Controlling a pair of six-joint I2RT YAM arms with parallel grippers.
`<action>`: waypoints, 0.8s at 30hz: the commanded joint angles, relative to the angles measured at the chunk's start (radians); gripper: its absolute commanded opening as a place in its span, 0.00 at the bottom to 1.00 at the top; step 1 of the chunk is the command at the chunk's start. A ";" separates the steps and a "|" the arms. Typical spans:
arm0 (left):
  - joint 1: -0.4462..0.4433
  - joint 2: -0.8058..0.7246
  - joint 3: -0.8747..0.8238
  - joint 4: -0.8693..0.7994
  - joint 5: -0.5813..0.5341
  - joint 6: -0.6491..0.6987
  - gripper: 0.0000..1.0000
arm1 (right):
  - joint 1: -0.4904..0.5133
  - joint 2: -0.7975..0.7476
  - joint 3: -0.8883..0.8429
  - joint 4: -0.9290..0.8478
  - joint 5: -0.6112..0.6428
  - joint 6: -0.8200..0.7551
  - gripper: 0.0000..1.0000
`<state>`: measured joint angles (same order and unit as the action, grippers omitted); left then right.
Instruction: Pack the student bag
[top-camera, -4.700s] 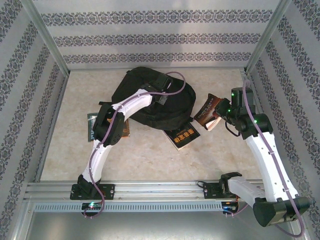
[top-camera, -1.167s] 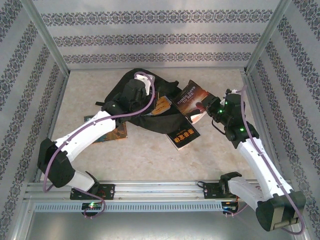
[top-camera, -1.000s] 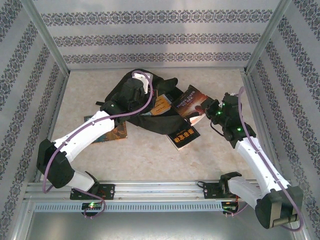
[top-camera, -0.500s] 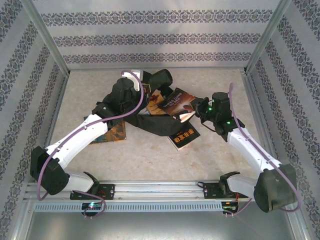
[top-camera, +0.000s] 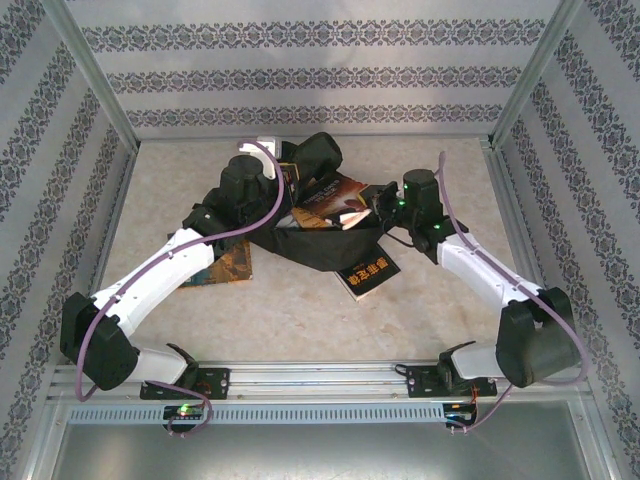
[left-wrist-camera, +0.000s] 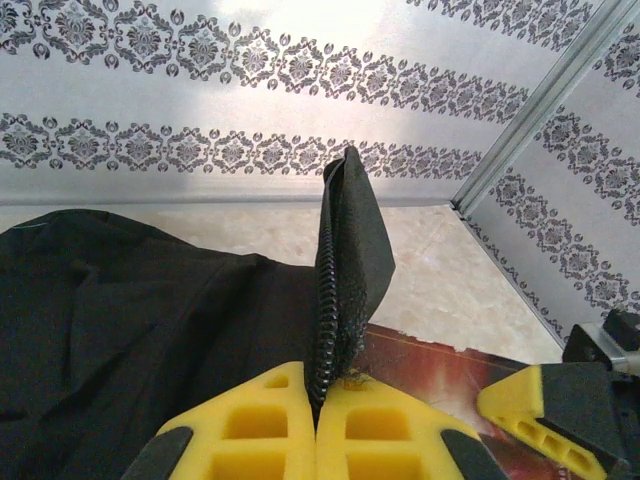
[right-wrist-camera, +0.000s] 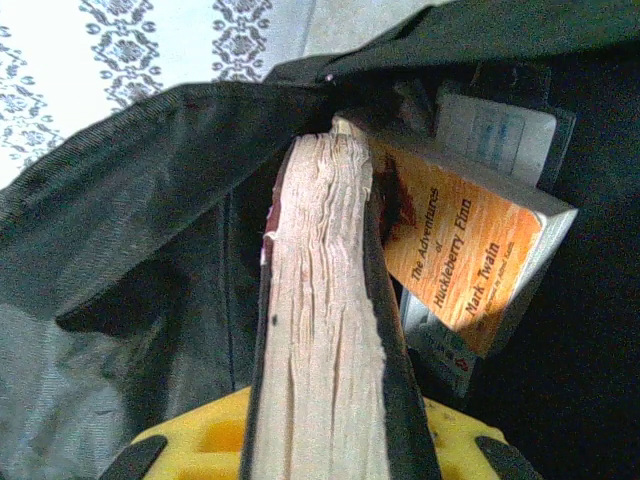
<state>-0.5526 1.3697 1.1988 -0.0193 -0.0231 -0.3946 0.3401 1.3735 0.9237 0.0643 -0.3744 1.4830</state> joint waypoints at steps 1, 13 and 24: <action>0.014 -0.042 0.033 0.149 0.011 -0.015 0.00 | 0.018 0.014 0.058 0.059 -0.034 0.036 0.00; 0.023 -0.023 0.058 0.148 0.050 -0.016 0.00 | 0.053 0.178 0.145 0.143 -0.012 -0.090 0.00; 0.055 -0.014 0.039 0.185 0.124 -0.078 0.00 | 0.083 0.419 0.260 0.335 -0.020 -0.169 0.00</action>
<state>-0.5194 1.3701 1.1988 -0.0063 0.0563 -0.4213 0.4068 1.7546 1.1076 0.2798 -0.3832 1.3808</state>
